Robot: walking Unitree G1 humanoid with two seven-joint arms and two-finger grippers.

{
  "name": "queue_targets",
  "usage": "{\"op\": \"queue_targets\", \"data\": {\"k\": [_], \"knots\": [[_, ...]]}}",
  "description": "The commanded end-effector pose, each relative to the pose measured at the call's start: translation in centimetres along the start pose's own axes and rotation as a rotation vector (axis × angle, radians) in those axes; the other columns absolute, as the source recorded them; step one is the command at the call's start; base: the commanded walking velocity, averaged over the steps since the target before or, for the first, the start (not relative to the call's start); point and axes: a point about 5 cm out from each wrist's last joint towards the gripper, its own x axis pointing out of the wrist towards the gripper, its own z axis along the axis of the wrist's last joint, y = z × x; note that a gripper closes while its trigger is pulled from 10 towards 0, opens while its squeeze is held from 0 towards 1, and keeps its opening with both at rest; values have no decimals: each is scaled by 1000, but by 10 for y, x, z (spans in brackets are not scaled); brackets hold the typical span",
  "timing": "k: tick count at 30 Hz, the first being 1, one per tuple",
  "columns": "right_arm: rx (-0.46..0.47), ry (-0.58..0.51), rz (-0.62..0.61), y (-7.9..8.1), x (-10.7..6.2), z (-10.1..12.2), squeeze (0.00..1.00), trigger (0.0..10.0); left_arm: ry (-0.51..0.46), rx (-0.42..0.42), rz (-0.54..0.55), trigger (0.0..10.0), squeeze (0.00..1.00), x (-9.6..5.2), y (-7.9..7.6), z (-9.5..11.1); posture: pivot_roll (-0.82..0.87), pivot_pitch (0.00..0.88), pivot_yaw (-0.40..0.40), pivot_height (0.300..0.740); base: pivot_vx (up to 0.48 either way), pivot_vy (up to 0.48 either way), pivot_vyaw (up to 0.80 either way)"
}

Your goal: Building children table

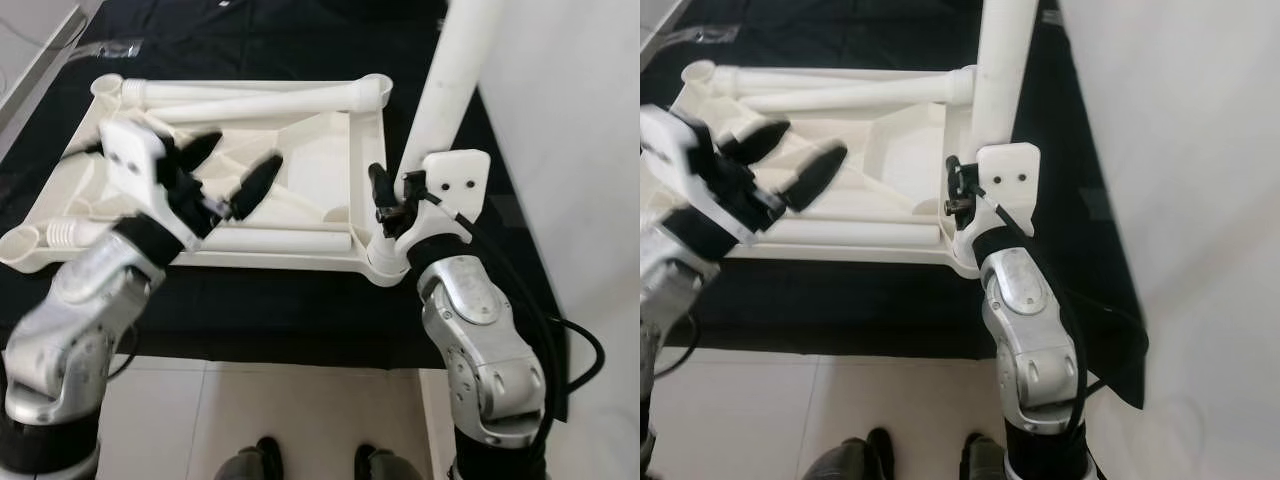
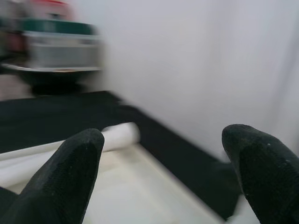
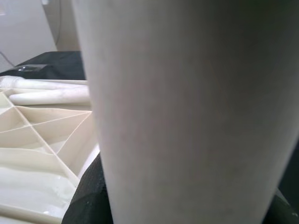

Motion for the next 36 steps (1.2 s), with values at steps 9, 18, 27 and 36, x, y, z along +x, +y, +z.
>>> {"op": "queue_targets", "data": {"k": [9,18,27,36], "knots": [[75,116,100,23,-1,-31,0,10000,-79,-253,-538,10000,0,54,-26,41,-34,236,70,740,0,0,0],[64,51,166,35,-6,-24,0,10000,-5,-228,-609,10000,0,86,-20,53,-36,237,95,740,0,0,0],[31,-5,248,46,-7,-19,0,10000,115,-99,-672,10000,0,97,-20,34,-30,230,102,740,0,0,0],[-11,-35,339,57,-8,-16,0,10000,161,58,-698,5255,0,102,-18,30,-32,221,101,740,0,0,0]]}}
